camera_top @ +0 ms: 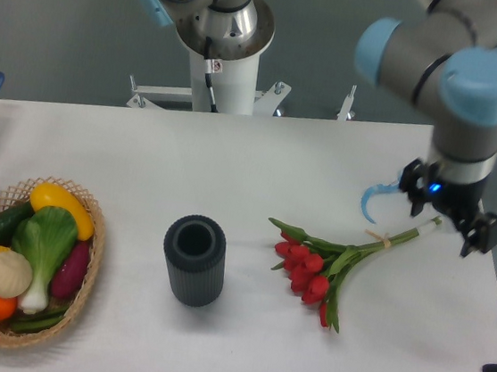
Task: Place the flowers on the table
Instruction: 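Raise the open gripper away from the tulips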
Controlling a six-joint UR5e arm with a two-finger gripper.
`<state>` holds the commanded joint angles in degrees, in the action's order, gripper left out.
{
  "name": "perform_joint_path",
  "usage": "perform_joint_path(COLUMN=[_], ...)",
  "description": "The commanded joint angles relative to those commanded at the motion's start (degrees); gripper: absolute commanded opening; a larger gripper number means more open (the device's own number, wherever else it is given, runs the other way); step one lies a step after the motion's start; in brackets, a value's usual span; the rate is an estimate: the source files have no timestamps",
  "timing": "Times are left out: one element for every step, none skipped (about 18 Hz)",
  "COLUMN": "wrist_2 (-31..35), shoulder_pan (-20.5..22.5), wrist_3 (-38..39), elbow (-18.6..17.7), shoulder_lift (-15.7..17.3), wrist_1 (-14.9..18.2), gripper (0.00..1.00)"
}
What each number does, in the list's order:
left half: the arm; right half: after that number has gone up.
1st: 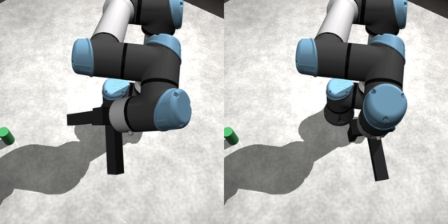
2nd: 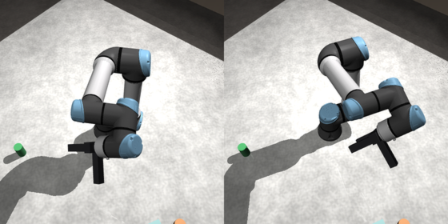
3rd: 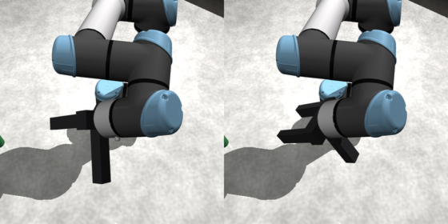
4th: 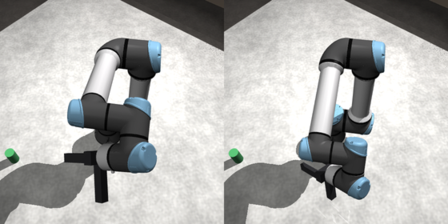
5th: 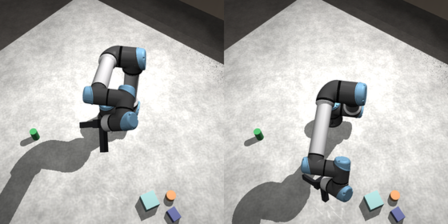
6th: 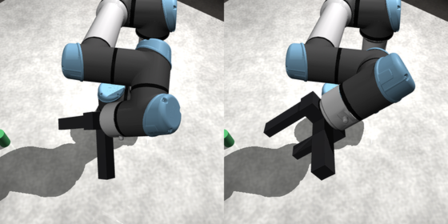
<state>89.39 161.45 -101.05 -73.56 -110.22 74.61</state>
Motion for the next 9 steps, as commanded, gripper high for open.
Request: perform_joint_path(wrist_2=[-0.2, -0.7, -1.7, -3.0, -4.2, -5.5, -6.4, -6.8, -7.2], shoulder_pan=[1.7, 3.5, 5.1, 6.9, 8.7, 10.1, 11.2, 12.1, 12.5], wrist_3=[-2.2, -5.4, -9.0, -12.1, -14.4, -16.4, -18.1, -19.4, -20.1], elbow=[-0.4, -0.8, -1.1, -1.4, -1.9, -2.9, -3.5, -3.9, -4.0], shoulder_lift=[1.4, 2.2, 2.6, 3.3, 3.7, 4.3, 4.8, 5.0, 5.1], wrist_1=[1.0, 1.8, 2.5, 3.3, 3.9, 4.0, 4.0, 4.0, 4.0], gripper=[1.00, 1.00, 1.00, 1.00, 1.00, 1.00, 1.00, 1.00, 1.00])
